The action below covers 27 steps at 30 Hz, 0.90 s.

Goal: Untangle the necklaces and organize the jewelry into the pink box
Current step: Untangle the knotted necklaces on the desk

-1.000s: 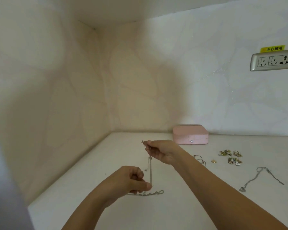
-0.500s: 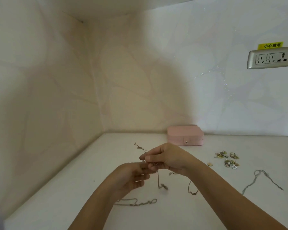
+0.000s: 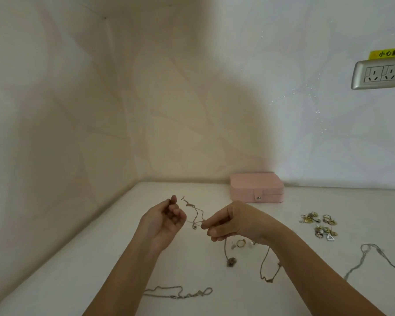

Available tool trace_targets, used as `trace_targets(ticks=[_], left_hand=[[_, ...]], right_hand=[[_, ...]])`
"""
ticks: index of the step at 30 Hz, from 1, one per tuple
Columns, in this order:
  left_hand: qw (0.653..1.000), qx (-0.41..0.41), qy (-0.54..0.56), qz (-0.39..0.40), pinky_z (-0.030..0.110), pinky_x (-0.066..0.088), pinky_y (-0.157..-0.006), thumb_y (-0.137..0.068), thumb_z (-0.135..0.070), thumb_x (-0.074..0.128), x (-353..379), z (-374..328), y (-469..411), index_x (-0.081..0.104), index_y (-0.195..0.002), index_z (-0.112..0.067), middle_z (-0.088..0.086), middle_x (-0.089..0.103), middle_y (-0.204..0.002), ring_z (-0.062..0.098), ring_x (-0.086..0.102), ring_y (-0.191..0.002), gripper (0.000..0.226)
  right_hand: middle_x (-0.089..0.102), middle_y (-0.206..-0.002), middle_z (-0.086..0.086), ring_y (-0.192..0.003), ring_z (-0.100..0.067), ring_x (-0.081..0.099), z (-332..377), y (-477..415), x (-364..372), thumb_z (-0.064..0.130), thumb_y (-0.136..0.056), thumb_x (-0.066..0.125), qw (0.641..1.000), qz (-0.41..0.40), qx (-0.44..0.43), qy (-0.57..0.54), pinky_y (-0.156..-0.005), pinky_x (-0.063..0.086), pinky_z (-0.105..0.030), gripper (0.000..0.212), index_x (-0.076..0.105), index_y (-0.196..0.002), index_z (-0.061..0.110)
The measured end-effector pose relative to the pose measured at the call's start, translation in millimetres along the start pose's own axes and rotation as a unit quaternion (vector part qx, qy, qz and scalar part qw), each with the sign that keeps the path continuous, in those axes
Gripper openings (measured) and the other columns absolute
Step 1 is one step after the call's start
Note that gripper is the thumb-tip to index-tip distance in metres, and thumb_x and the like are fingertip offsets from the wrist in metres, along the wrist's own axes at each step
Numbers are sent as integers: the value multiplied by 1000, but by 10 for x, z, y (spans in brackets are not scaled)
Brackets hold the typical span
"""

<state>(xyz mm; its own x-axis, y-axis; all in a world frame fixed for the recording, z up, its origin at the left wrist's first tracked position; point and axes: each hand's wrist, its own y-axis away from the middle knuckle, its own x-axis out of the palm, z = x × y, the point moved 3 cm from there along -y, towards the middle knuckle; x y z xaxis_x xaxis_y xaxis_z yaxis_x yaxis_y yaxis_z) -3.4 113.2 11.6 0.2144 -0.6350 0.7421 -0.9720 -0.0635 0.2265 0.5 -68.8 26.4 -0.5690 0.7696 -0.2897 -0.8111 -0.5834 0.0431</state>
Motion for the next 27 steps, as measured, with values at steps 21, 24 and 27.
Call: trace_targets(ticks=[21, 24, 27], left_hand=[[967, 127, -218, 26, 15, 16, -30, -97, -16, 43, -67, -347, 172, 55, -75, -9, -8, 26, -47, 3, 22, -33, 26], [974, 151, -164, 34, 15, 34, -35, -96, -11, 40, -85, -425, 206, 55, -73, -6, -2, 42, -51, 6, 40, -39, 27], [981, 149, -118, 32, 14, 28, -34, -95, -10, 37, -123, -517, 209, 59, -66, -7, -3, 40, -51, 5, 36, -38, 36]], right_hand=[[73, -80, -6, -66, -9, 68, -134, -16, -294, 6, -84, 63, 922, -215, -70, -316, -62, 55, -16, 10, 70, -91, 6], [70, -72, -1, -55, -6, 61, -49, 94, -477, 7, -87, 58, 899, -247, -127, -339, -55, 52, -14, 11, 67, -93, 6], [66, -70, 0, -51, -5, 55, -3, 187, -627, 10, -87, 57, 897, -264, -154, -319, -51, 49, -13, 14, 67, -97, 8]])
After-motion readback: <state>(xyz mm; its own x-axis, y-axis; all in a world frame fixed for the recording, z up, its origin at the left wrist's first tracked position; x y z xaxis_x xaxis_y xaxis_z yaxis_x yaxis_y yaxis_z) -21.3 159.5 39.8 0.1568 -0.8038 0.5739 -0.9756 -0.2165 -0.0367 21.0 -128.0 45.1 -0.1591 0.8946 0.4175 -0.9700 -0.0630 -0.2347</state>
